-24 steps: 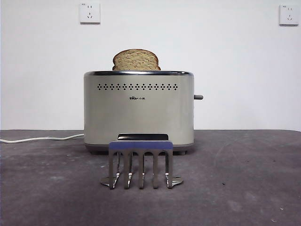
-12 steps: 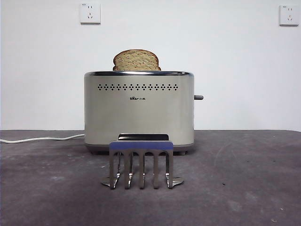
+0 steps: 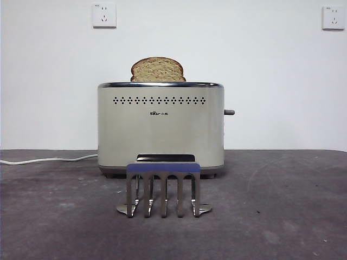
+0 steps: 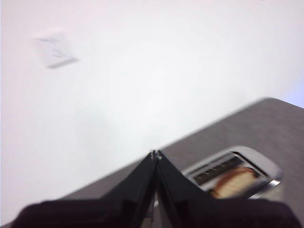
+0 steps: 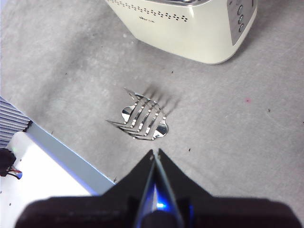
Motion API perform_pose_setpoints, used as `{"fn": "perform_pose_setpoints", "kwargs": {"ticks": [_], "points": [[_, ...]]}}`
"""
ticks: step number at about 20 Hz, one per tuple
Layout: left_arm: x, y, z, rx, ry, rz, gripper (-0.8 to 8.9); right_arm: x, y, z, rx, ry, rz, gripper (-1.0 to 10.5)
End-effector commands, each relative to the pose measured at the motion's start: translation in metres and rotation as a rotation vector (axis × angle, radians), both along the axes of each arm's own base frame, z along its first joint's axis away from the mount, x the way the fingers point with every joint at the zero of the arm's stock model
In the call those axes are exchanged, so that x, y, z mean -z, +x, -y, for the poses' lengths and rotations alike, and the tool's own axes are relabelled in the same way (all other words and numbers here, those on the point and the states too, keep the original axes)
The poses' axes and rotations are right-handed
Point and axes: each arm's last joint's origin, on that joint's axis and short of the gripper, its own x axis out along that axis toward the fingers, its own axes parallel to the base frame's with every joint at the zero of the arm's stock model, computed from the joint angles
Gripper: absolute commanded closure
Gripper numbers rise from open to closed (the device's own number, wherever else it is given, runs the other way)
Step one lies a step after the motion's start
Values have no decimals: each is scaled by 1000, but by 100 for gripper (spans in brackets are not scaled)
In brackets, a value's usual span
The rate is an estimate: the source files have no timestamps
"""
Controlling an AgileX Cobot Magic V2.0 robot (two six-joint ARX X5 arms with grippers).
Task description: Pick up a slice of bread from the rack,put the bread on the toaster,press the button
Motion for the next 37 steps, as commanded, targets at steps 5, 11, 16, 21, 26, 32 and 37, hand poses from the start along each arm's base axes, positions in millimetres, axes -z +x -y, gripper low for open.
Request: {"fn": "perform_pose_setpoints", "kwargs": {"ticks": [5,11,16,21,26,32,37], "points": [[76,-21,-13,-154,-10,245,816,2,1,0,-5,-6,2,946],[200,-14,-13,-157,-16,169,816,2,1,0,-5,-6,2,946],[281,-11,-14,-173,-12,79,816,2,1,0,-5,-5,2,946],[333,-10,-14,-174,-33,-3,816,2,1,0,-5,-5,2,946],[371,-11,-14,-175,-30,-40,816,2,1,0,-5,-6,2,946],[391,-11,-14,-185,-109,-124,816,2,1,0,-5,-6,2,946],[391,-11,-14,-188,-127,-125,816,2,1,0,-5,-6,2,946]]}}
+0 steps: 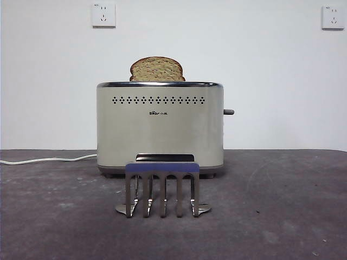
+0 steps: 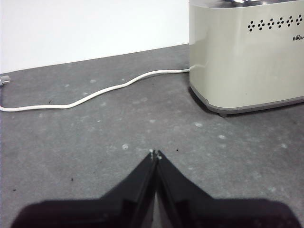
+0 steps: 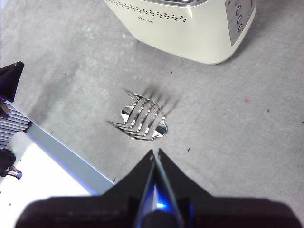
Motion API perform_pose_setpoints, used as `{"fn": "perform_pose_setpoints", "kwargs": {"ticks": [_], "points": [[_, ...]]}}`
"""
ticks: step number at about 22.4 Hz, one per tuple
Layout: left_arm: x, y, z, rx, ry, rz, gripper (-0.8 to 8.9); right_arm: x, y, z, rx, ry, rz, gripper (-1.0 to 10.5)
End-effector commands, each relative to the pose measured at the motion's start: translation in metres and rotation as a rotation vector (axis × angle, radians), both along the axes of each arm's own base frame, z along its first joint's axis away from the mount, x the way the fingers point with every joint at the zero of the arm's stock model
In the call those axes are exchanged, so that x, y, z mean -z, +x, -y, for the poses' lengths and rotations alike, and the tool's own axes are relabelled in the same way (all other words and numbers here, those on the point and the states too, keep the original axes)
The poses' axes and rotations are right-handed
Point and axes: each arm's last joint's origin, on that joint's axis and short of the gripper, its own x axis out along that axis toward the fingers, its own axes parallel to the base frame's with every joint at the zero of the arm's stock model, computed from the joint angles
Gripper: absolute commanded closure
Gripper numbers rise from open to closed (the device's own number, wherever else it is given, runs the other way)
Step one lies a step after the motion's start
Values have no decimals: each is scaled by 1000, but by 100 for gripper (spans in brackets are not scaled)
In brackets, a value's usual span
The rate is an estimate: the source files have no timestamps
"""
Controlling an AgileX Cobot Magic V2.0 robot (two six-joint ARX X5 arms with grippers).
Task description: Pick up a slice of bread from the rack,put the bread on the toaster,press the button
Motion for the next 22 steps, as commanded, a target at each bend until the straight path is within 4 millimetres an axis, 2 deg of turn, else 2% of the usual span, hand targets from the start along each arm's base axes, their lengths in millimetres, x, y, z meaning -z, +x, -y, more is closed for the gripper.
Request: {"fn": "perform_pose_setpoints", "kwargs": {"ticks": [1,12,15,19,20,22], "points": [[5,1,0,-6,-13,-12,816,2,1,0,-5,-5,2,946],[5,1,0,-6,-13,-12,816,0,-1,3,11,-6,13,946],[5,1,0,-6,-13,-12,816,-18,-21,14,31,-4,197,946],[5,1,0,-6,-13,-12,816,-50,-64,26,111,41,575,946],[5,1,0,-6,-13,-12,816,-51,-73,28,129,42,655,946],[5,1,0,-6,-13,-12,816,-37,-84,31,151,42,768,946]]}}
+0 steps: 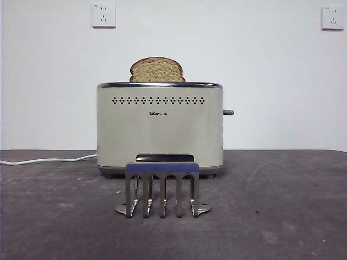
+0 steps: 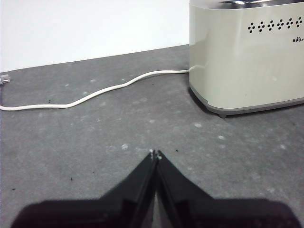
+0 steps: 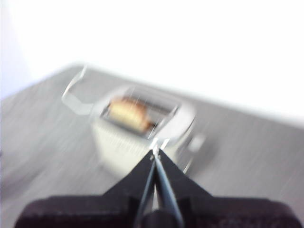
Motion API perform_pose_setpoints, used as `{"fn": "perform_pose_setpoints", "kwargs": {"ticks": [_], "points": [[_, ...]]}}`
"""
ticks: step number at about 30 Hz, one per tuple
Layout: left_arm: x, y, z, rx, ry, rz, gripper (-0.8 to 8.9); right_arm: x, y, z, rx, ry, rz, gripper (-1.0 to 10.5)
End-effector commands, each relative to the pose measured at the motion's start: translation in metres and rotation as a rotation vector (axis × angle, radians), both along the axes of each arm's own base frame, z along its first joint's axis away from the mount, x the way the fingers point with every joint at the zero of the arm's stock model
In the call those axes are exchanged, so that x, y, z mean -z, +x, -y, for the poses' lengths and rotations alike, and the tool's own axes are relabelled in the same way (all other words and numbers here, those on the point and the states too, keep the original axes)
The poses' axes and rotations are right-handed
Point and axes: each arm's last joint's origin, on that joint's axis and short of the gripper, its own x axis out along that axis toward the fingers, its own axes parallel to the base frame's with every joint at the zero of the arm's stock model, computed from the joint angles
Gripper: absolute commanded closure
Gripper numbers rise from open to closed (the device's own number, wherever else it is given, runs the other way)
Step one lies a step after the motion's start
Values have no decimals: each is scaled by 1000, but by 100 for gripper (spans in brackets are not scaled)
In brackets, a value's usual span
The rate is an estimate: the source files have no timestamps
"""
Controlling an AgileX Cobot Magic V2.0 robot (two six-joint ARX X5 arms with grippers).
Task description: Pick up a slice of bread from the rack,put the bread on the toaster,press the button
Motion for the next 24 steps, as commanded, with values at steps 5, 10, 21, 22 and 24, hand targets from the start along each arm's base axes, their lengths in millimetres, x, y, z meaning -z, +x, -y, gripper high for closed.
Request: {"fn": "perform_pose_setpoints", "kwargs": {"ticks": [5,10,21,22,24], "points": [[5,1,0,-5,-6,-12,816,86,-3,3,62,-8,145,946],[5,1,0,-5,-6,-12,816,150,0,7,195,57,159,946],[5,1,0,-5,-6,-12,816,236,-3,10,321,59,107,946],[5,1,0,-5,-6,-12,816,242,-3,10,322,64,98,946],[5,1,0,-5,-6,-12,816,250,-3,10,324,70,87,946]]}}
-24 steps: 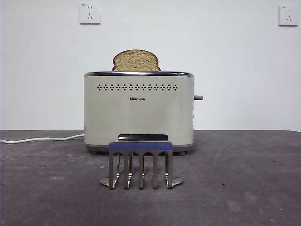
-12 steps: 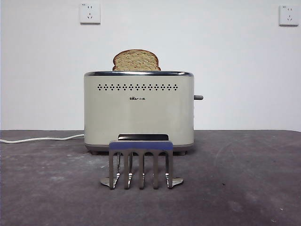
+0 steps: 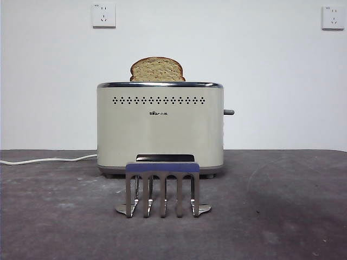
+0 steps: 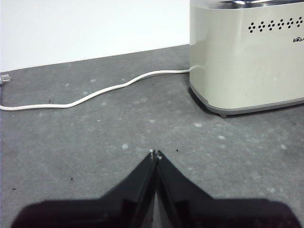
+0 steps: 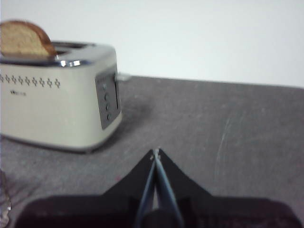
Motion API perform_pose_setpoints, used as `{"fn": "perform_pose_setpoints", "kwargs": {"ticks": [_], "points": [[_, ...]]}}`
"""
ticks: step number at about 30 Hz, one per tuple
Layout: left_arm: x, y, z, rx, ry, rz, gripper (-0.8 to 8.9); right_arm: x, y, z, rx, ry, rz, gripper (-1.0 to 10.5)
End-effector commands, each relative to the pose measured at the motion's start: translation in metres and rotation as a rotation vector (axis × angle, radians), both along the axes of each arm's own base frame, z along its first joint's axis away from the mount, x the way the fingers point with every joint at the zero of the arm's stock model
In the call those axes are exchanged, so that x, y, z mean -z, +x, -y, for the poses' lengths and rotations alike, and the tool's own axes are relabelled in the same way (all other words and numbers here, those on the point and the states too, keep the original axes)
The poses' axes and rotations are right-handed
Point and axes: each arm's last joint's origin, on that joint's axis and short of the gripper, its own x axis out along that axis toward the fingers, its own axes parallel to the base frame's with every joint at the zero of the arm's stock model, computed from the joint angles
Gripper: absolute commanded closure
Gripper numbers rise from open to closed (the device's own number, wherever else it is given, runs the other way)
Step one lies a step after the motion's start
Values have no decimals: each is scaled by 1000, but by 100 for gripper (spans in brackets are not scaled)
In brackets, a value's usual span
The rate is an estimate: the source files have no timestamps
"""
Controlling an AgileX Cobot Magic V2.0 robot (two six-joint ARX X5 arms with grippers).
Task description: Pick up a slice of bread from the rack,put the bread on the toaster,press the button
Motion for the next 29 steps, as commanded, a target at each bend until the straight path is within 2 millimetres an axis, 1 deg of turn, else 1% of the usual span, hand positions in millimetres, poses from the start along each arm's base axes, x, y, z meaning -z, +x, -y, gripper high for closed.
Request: {"fn": "perform_pose_setpoints", "kwargs": {"ticks": [1,7,10,14,18,29], "points": [[5,1,0,-5,-6,-12,816,14,1,0,6,21,-15,946],[5,1,0,-5,-6,-12,816,36,1,0,8,39,-46,946],[5,1,0,-5,-6,-12,816,41,0,1,31,40,-91,946],[5,1,0,-5,-6,-12,816,42,0,1,32,48,-100,946],[5,1,0,-5,-6,-12,816,42,0,1,41,124,-113,946],[5,1,0,-5,-6,-12,816,42,0,1,42,123,-113,946]]}}
